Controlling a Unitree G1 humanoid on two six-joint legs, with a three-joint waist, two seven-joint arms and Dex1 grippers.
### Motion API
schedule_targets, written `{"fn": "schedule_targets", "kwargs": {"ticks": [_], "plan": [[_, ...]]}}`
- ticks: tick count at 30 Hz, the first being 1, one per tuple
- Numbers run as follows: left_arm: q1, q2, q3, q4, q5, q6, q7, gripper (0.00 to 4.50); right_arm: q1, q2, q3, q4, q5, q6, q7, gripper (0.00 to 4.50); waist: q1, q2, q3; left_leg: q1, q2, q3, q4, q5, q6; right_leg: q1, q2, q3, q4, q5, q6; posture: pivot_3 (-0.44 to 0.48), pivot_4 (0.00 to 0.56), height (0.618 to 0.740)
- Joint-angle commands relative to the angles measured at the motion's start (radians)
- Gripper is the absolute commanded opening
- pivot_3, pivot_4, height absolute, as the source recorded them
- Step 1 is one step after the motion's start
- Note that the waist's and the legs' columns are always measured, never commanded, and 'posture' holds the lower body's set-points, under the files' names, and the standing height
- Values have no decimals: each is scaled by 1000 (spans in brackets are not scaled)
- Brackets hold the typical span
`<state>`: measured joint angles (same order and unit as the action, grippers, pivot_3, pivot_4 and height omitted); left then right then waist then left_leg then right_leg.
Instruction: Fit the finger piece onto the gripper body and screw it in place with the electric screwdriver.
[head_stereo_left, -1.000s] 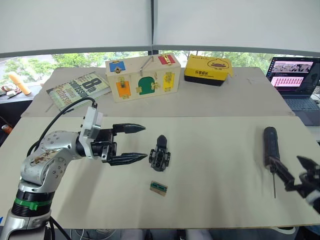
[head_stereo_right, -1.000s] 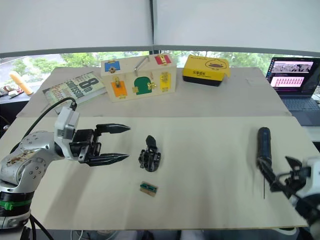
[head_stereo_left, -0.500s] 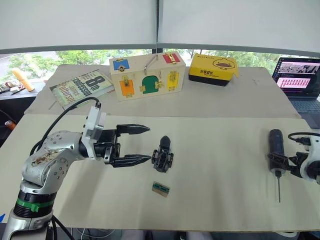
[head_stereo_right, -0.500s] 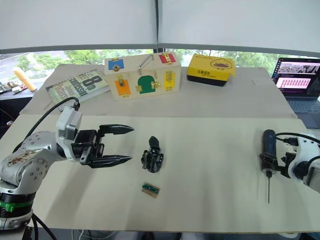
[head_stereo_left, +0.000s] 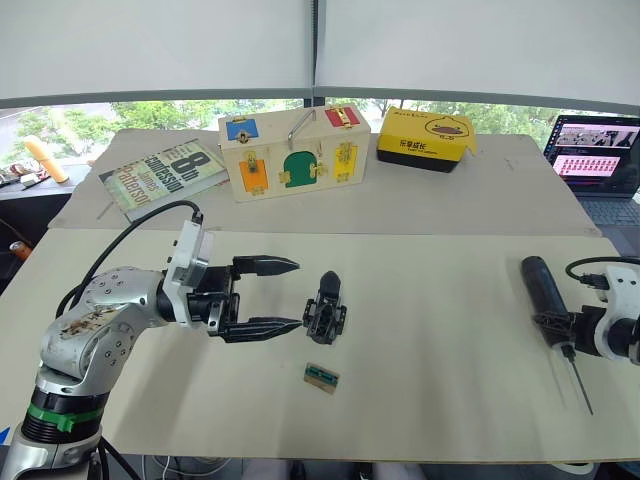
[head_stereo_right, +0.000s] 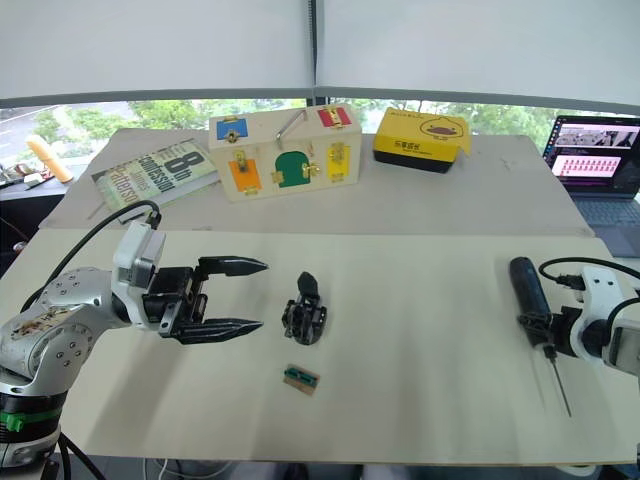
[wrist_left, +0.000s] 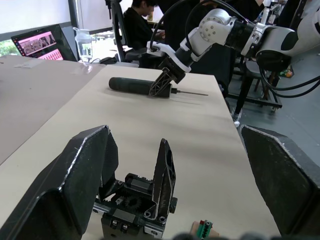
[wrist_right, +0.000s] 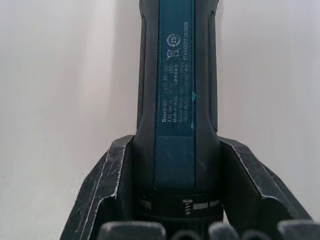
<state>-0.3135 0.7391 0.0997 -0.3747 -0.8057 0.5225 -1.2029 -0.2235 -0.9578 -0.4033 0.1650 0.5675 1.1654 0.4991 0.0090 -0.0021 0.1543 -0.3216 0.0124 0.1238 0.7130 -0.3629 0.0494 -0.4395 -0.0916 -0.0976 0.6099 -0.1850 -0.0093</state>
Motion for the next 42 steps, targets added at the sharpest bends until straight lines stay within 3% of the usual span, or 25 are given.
{"fn": "schedule_targets", "kwargs": {"ticks": [1, 3, 7, 12, 19, 30, 32, 36, 42], "plan": [[-10, 8, 27, 6, -8, -15, -11, 4500, -89, -15, -96, -110, 78, 112, 0, 1943, -1, 0, 0, 0, 0, 0, 0, 0, 0, 0, 0, 0, 0, 0, 0, 0, 150, 740], [2, 21, 32, 15, 5, -32, -34, 4500, -97, -31, -79, -220, 123, 156, 32, 1943, -7, 2, 1, 0, 0, 0, 0, 0, 0, 0, 0, 0, 0, 0, 0, 0, 150, 740], [48, 69, 58, 51, 46, -98, -115, 4500, 13, -116, 22, -500, 164, 142, 147, 1943, -13, 5, 2, 0, 1, 0, -2, 1, -3, -3, 2, 0, 1, -1, -1, 0, 150, 740], [98, 81, 62, 119, 115, -199, -167, 4500, 143, -183, 137, -664, 72, -56, 239, 1943, -6, 4, 2, 0, 0, -1, -2, 0, -4, -2, 1, -4, 0, -2, -1, 0, 150, 740], [164, 64, 41, 126, 168, -280, -174, 4500, 203, -145, 276, -669, -33, -230, 268, 1943, -3, 2, 3, 0, 0, 0, -1, -1, -3, -2, 0, -5, 0, -2, 0, 0, 150, 740], [182, 51, 33, 109, 189, -294, -150, 4500, 169, -111, 339, -577, -64, -302, 352, 1943, -1, 2, 3, 0, 1, -1, -1, 0, -3, -2, 0, -6, 1, -2, -1, 0, 150, 740], [184, 52, 33, 110, 190, -294, -148, 4500, 169, -114, 341, -568, -58, -292, 370, 2964, -1, 2, 3, 0, 1, -1, -1, 0, -3, -2, 0, -6, 1, -2, -1, 0, 150, 740], [183, 51, 27, 104, 189, -292, -145, 4500, 170, -140, 352, -564, -89, -316, 401, 4341, -1, 2, 3, 0, 1, -1, -1, 0, -3, -2, 0, -7, 1, -2, -1, 0, 150, 740], [164, 40, 15, 96, 177, -294, -146, 4500, 99, -219, 317, -594, -76, -292, 482, 4470, 0, 2, 3, 0, 1, -1, 0, 0, -3, -2, 0, -7, 1, -2, -2, 0, 150, 740]]}}
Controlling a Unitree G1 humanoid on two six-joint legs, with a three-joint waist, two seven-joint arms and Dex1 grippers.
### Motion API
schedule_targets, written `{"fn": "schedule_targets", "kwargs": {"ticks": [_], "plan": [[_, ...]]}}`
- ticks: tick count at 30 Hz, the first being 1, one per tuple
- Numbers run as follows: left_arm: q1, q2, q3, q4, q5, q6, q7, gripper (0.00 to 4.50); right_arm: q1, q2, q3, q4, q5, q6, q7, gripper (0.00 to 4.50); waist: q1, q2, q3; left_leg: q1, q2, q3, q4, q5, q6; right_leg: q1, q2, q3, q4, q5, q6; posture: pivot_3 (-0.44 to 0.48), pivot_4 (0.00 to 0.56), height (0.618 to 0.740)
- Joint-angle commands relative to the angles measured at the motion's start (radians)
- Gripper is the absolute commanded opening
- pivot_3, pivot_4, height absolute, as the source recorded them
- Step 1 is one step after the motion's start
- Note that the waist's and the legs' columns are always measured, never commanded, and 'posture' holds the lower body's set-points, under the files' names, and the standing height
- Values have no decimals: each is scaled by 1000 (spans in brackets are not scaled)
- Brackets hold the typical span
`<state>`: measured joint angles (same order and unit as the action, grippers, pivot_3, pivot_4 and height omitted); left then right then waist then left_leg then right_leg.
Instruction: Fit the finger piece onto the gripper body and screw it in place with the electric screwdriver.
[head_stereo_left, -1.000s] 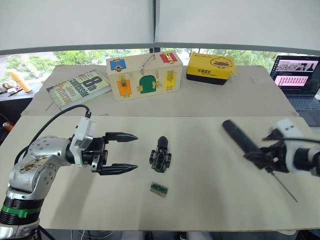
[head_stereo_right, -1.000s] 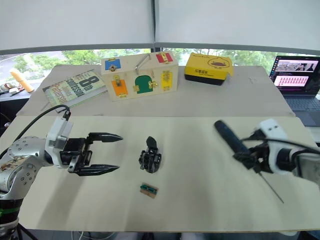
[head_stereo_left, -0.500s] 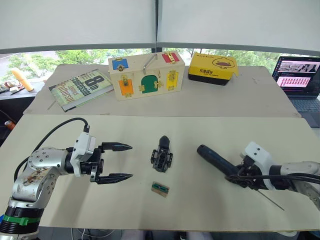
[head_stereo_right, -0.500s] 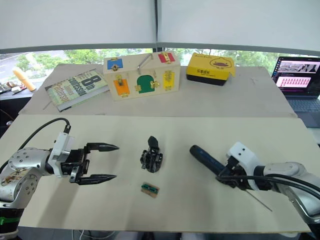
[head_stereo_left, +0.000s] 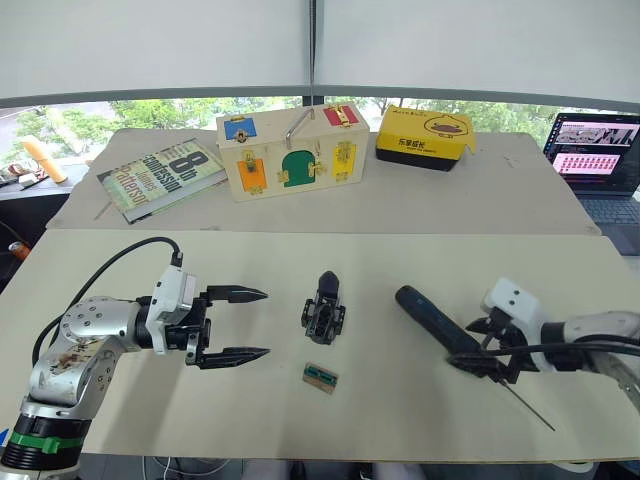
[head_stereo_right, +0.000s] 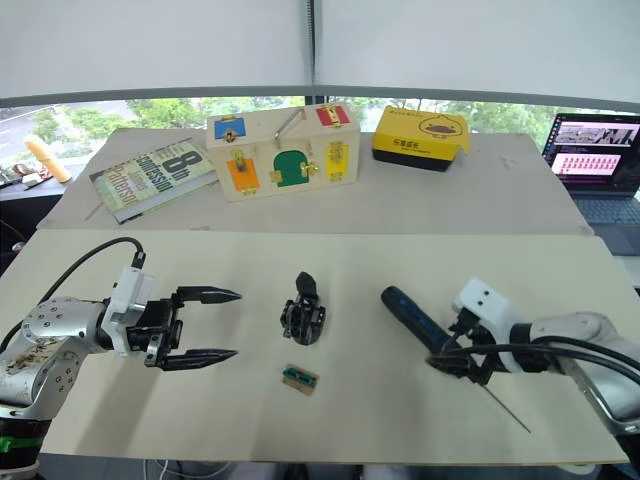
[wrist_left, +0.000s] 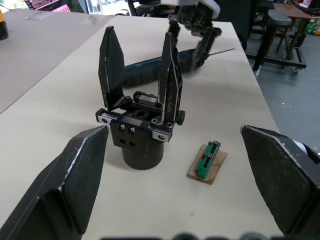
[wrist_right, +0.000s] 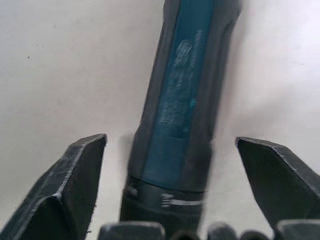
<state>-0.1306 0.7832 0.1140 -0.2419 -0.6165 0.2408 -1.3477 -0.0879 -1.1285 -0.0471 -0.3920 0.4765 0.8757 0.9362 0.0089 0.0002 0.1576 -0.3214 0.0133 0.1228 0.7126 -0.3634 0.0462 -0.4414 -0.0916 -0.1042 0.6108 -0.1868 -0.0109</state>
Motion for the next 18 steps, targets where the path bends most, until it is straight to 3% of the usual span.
{"fn": "schedule_targets", "kwargs": {"ticks": [1, 5, 9, 13, 18], "plan": [[-23, -6, 0, -42, -18, -10, -1, 4500, -48, -67, -42, -43, 19, 5, 60, 4470, 0, 0, 0, 0, 0, 0, 0, 0, 0, 0, 0, 0, 0, 0, 0, 0, 150, 740], [-44, -14, -7, -82, -50, 24, 17, 4500, -110, -194, -54, -94, 89, 136, 134, 4470, 1, 0, 0, -1, 0, -1, 0, 0, 0, 0, -1, 0, 0, 0, 0, 0, 150, 740], [-52, -28, -20, -108, -64, 48, 38, 4500, -204, -377, 66, -147, 111, 342, 168, 4470, 1, 0, 0, -2, 1, -4, 1, 0, 0, -1, -4, 2, 0, 0, -1, 0, 150, 740], [-39, -34, -38, -123, -65, 57, 42, 4500, -412, -331, 219, -136, 127, 522, 151, 4470, -7, -3, 0, -2, 2, -5, 1, 0, 0, -1, -7, 2, -1, 0, -2, 0, 150, 740], [-29, -39, -50, -145, -72, 72, 56, 4500, -575, -281, 436, -107, 41, 570, 133, 4470, -11, -2, 1, -3, 1, -5, 1, 0, 0, -2, -6, 2, 0, 0, -2, 0, 150, 740]]}}
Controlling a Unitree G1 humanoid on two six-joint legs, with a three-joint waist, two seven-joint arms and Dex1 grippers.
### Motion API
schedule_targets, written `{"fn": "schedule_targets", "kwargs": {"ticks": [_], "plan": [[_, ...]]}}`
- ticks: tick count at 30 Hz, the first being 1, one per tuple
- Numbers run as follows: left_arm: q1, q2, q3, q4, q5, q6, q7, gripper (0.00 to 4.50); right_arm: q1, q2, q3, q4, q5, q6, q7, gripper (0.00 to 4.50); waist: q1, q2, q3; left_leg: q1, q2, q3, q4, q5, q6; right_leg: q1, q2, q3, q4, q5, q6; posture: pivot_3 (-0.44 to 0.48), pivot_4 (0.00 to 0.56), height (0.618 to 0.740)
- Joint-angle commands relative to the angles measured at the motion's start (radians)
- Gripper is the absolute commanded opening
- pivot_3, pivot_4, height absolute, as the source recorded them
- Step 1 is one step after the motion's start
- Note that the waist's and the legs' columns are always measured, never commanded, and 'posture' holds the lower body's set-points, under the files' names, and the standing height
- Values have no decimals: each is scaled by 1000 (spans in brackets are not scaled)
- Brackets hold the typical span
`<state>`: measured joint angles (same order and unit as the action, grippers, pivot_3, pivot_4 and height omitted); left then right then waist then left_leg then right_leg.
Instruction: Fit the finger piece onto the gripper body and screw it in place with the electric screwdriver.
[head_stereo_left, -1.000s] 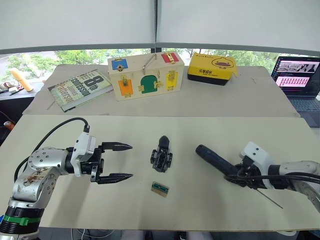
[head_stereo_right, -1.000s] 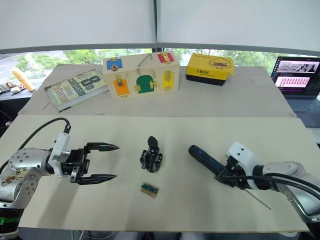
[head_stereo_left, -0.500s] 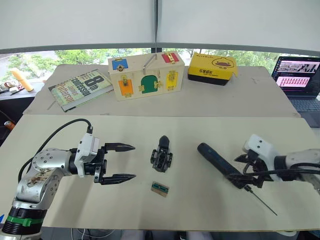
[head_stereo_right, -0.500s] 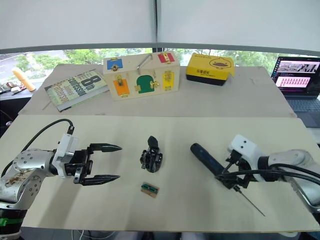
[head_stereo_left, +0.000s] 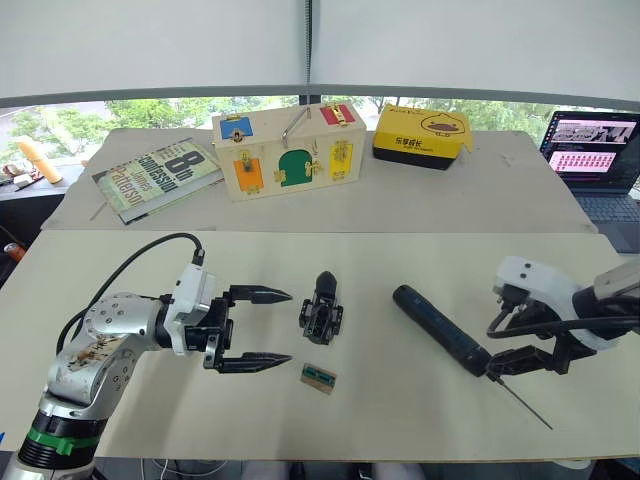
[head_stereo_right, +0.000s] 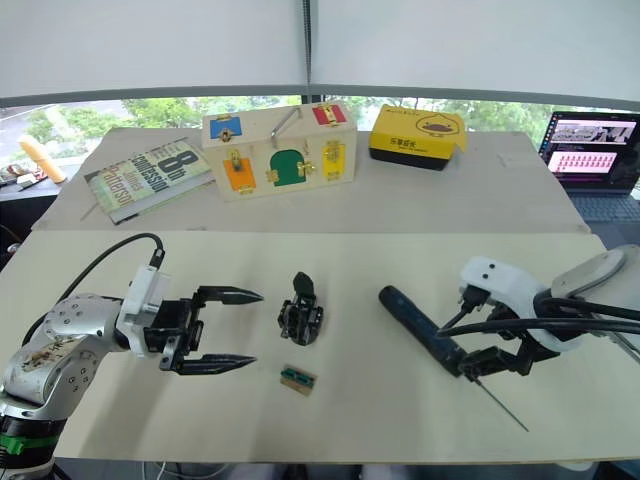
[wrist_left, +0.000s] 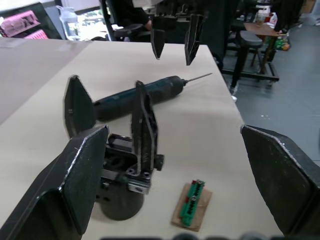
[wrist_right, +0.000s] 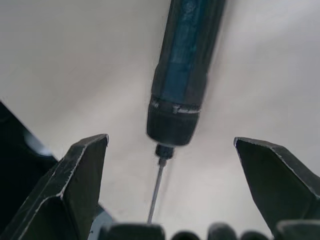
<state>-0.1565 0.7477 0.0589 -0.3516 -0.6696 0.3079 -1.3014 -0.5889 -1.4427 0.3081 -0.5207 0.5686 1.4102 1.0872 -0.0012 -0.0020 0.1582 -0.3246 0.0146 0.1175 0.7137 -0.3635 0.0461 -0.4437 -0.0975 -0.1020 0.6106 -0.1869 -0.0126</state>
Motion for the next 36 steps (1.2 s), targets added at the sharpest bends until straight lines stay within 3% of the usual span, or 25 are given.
{"fn": "schedule_targets", "kwargs": {"ticks": [1, 9, 15, 22, 25, 30, 36], "plan": [[-1, -5, 3, -39, -19, 6, 12, 4500, -100, 49, 115, 33, -64, 42, -23, 4470, -1, 0, 0, -1, 0, 0, 0, 0, 0, -1, 1, 0, 0, 0, 0, 0, 150, 740], [-4, -1, -4, -35, 1, -8, 15, 4500, -206, 118, 340, 88, -164, 35, -8, 4470, -4, 0, 0, -13, -1, 0, 7, 0, 0, -12, 3, -10, 3, 1, -1, 0, 150, 740], [8, 8, 8, -34, 4, -13, 17, 4500, -222, 231, 387, 159, -175, 75, -49, 4470, -11, 0, 0, -14, 0, 0, 9, 0, 0, -11, 3, -12, 4, 2, -2, 0, 150, 740], [36, 13, 21, -50, 1, -15, 28, 4500, -215, 266, 430, 172, -200, 70, -92, 4470, -11, -1, -1, -14, 0, -1, 11, 0, -1, -10, 3, -13, 5, 2, -2, 0, 150, 740], [45, 19, 30, -51, 1, -17, 27, 4500, -204, 241, 477, 166, -223, 30, -72, 3667, -11, -3, -2, -13, 0, -2, 13, 0, -1, -9, 3, -14, 5, 2, -2, 0, 150, 740], [41, 25, 33, -44, 2, -18, 28, 4500, -189, 233, 485, 182, -280, -42, -71, 1952, -9, -4, -3, -13, 0, -4, 14, 0, -1, -5, 2, -16, 4, 2, -2, 0, 150, 740], [40, 34, 32, -15, 11, -28, 9, 4500, -140, 154, 350, 151, -271, -148, -15, 1904, -7, -5, -3, -12, 0, -6, 14, 0, -1, -2, 2, -18, 3, 2, -2, 0, 150, 740]]}}
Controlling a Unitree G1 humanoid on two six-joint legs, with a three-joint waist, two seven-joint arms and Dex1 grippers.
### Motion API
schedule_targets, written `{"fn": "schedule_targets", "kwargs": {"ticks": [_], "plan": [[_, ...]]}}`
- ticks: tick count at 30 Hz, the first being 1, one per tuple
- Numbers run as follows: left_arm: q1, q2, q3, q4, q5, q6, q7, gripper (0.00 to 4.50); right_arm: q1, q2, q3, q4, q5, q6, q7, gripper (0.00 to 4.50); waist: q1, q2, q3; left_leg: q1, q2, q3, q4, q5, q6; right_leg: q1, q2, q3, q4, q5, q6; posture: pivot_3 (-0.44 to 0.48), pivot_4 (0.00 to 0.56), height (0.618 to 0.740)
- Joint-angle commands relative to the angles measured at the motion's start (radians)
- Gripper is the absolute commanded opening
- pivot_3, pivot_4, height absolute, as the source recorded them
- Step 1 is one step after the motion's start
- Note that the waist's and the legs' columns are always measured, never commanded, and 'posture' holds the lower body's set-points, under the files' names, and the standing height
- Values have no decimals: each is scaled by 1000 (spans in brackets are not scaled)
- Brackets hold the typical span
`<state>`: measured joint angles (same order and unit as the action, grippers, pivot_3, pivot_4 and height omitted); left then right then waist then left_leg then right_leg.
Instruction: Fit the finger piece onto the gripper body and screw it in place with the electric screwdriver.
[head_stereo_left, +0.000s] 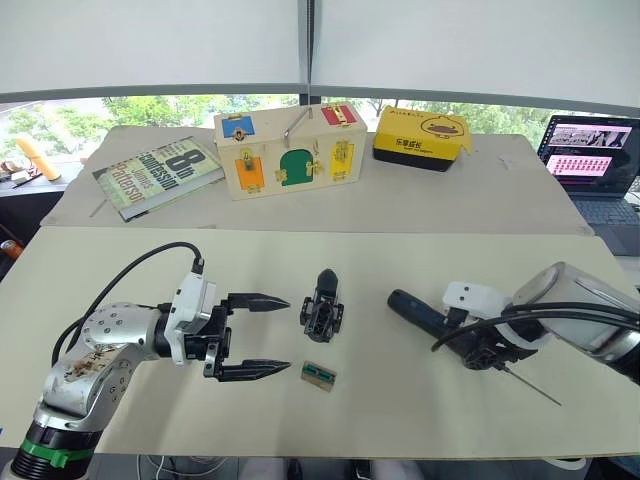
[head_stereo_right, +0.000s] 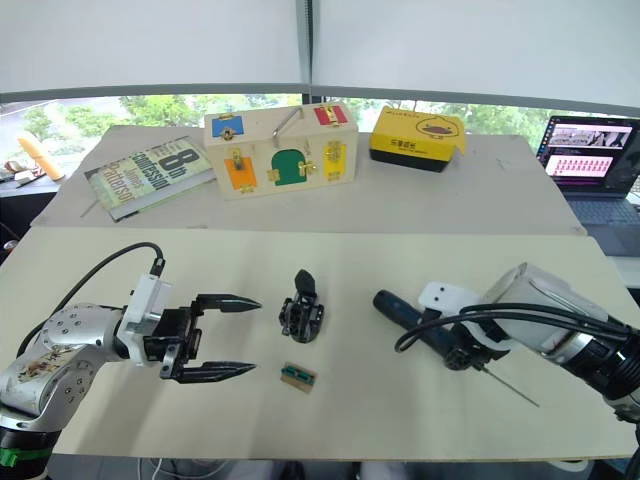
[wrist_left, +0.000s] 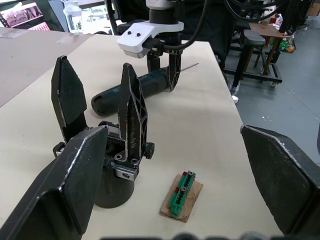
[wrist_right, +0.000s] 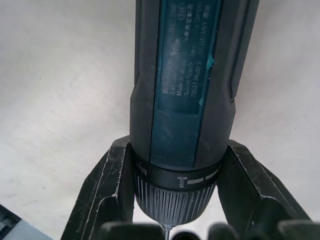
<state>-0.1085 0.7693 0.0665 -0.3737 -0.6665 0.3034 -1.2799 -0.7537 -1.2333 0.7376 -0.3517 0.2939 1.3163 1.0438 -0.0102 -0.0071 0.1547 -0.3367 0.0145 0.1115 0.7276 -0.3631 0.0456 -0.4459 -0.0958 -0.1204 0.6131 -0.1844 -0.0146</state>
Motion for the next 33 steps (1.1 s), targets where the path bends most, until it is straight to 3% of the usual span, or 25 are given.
{"fn": "schedule_targets", "kwargs": {"ticks": [1, 4, 8, 12, 14, 18, 23, 28, 33], "plan": [[-10, 15, 24, 15, 11, -28, -19, 4500, 35, -80, -107, -28, 8, -73, 45, 1904, 4, 2, 1, 0, 0, 0, 0, 0, 0, 0, 0, 0, 0, 0, 0, 0, 150, 740], [-16, 24, 20, 37, 21, -41, -39, 4500, 77, -153, -223, -55, 63, -97, 101, 1904, 8, 5, 3, -2, 0, 0, 0, 0, 0, -2, 0, 0, 0, 0, 0, 0, 150, 740], [9, 47, 11, 94, 76, -108, -96, 4500, 234, -158, -571, -70, 190, -106, 85, 1904, 3, 6, 3, -3, 1, 1, 0, 0, 0, -5, 2, 0, 2, 0, 0, 0, 150, 740], [-11, 35, -4, 162, 105, -149, -117, 4500, 402, 13, -913, -95, 271, -169, 40, 1904, 4, 5, 3, -2, 1, 2, 0, 0, 0, -4, 2, 1, 2, 0, 0, 0, 150, 740], [-6, 42, -26, 169, 136, -175, -134, 4500, 429, 172, -1071, -112, 354, -229, 12, 1904, 6, 5, 3, -2, 1, 1, 0, 0, 0, -3, 2, 1, 1, 0, 0, 0, 150, 740], [25, 62, -44, 164, 171, -204, -158, 4500, 449, 417, -1247, -175, 494, -325, -67, 1904, 9, 6, 4, -1, 1, 2, 0, 0, 0, -3, 3, 2, 2, 1, 0, 0, 150, 740], [42, 51, -56, 178, 193, -219, -141, 4500, 510, 568, -1271, -339, 647, -417, -116, 1904, 19, 7, 4, -1, 1, 1, 0, 0, 0, -2, 3, 1, 2, 1, 0, 0, 150, 740], [65, 15, -66, 194, 224, -242, -99, 4500, 653, 683, -1114, -455, 478, -712, -78, 1904, 18, 7, 4, 0, 0, 2, -1, 0, 0, -1, 4, 2, 2, 1, 0, 0, 150, 740], [78, 21, -78, 217, 250, -252, -105, 4500, 676, 711, -982, -419, 418, -883, -6, 1904, 12, 7, 4, 2, -1, 3, -1, 0, 0, 1, 4, 3, 2, 1, 0, 0, 150, 740]]}}
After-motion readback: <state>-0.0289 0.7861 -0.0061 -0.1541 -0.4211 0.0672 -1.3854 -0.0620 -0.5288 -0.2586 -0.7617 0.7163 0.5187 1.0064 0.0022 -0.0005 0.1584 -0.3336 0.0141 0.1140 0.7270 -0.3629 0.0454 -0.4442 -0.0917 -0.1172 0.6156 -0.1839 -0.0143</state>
